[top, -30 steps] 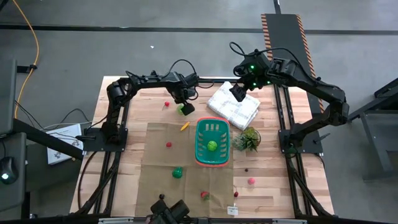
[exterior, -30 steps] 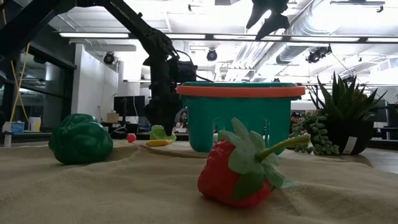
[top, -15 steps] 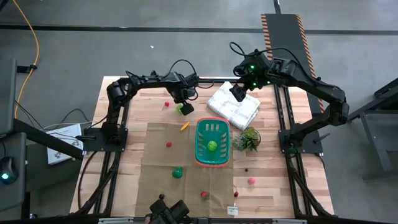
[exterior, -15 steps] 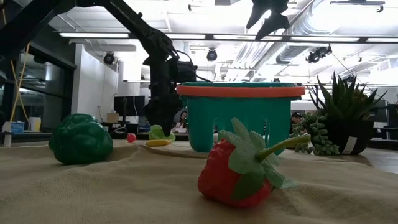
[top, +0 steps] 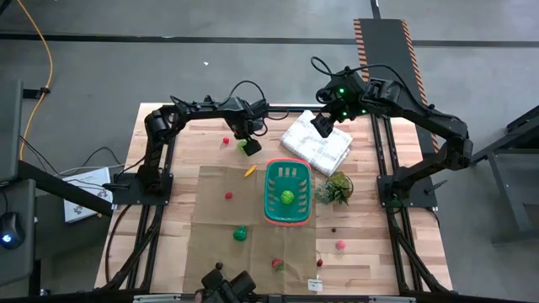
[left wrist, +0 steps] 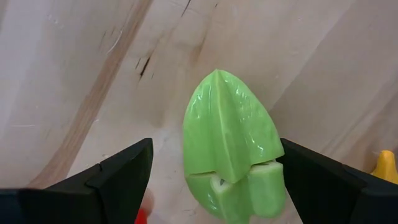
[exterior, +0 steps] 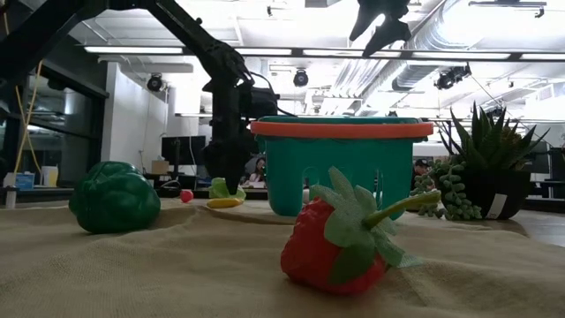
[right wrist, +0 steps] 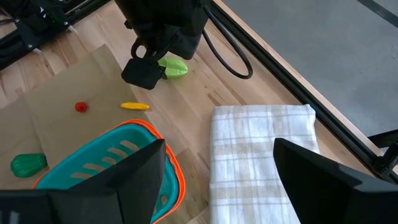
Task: Pick and placing Produce into tupperware
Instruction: Put the green starfruit into the blue basket
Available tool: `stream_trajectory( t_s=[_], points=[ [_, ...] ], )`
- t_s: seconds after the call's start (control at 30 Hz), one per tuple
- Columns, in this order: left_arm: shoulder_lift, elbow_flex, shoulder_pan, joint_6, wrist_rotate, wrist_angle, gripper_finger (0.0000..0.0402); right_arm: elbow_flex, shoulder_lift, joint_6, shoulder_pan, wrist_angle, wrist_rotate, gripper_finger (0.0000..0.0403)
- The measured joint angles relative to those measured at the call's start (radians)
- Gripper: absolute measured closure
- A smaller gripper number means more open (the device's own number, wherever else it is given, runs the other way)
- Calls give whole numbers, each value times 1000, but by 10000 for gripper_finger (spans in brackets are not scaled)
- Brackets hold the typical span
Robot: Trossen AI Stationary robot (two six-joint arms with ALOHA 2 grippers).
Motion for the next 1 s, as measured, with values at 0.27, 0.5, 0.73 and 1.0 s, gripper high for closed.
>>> stream_trajectory(
  t_s=[0.27, 0.5, 0.73, 1.0],
  points=[
    [0, 0, 0, 11, 1, 8, 122, 0, 0, 0, 0, 0, 0, 114],
    [0, 0, 0, 11, 5, 14, 175, 0, 0, -2, 0, 0, 0, 114],
    [0, 0, 0, 11, 7, 14, 183, 0, 0, -3, 0, 0, 0, 114],
    [0, 0, 0, 21, 22, 14, 177, 0, 0, -3, 0, 0, 0, 114]
  ],
)
